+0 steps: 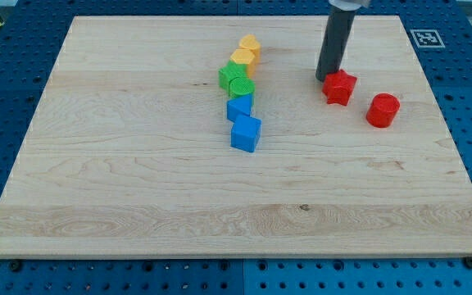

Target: Push the red star into the red circle

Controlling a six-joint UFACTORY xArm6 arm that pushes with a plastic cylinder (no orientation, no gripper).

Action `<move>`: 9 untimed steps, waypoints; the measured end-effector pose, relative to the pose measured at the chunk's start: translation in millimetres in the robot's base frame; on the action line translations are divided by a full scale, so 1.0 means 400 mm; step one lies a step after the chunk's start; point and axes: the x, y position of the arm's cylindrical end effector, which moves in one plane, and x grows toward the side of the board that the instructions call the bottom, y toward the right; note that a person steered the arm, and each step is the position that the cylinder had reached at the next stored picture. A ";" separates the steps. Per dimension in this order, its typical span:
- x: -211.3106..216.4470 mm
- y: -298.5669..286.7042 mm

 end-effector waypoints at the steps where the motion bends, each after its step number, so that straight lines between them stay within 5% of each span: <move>1: 0.002 -0.004; 2: 0.004 -0.085; 6: 0.081 0.041; 9: 0.081 -0.042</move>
